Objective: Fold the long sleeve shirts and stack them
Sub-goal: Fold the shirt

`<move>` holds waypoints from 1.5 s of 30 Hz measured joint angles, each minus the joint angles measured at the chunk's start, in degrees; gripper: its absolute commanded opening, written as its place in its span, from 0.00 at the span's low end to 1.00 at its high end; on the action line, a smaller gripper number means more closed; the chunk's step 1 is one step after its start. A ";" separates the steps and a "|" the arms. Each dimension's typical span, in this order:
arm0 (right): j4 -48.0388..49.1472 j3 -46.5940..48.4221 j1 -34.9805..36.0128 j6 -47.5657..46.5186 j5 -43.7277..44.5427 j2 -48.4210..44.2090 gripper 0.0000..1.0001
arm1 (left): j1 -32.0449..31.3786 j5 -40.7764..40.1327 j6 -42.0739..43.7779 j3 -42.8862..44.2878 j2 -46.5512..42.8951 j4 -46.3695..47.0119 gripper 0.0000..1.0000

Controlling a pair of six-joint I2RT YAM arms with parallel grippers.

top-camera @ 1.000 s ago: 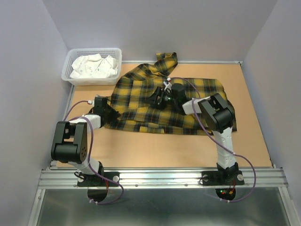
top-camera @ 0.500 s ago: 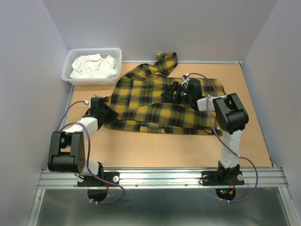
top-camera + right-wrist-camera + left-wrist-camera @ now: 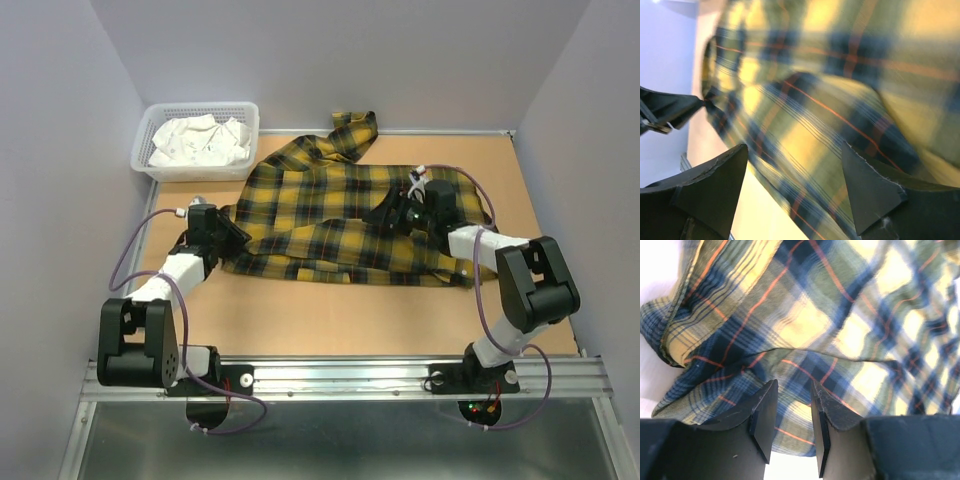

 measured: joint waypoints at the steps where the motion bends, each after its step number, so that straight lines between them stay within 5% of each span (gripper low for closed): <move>1: -0.15 -1.86 -0.74 0.00 0.09 -0.48 0.78 | 0.00 0.00 -0.02 0.00 0.87 -0.02 0.43; 15: -6.47 -12.31 -16.90 -0.81 4.28 -5.42 0.79 | 2.14 -1.55 -3.69 -3.98 4.83 0.70 0.35; 23: -24.81 -3.72 -18.10 -7.98 15.91 -13.49 0.81 | 2.95 -1.53 0.24 -4.02 -1.79 -4.31 0.65; 28: -31.26 1.44 -17.51 -11.26 16.70 -18.29 0.81 | 2.99 -3.82 5.44 -0.74 -3.96 -8.61 0.67; 33: -35.12 3.19 -13.31 -14.80 16.92 -18.91 0.79 | 2.99 -4.79 11.28 3.26 -3.21 -11.10 0.67; 42: -37.27 10.95 10.64 -22.56 18.67 -9.90 0.71 | 2.99 -4.83 13.64 6.91 3.52 -11.74 0.56; 45: -37.77 11.37 13.75 -22.38 20.20 -7.96 0.65 | 2.99 -4.26 13.92 7.28 5.01 -12.04 0.55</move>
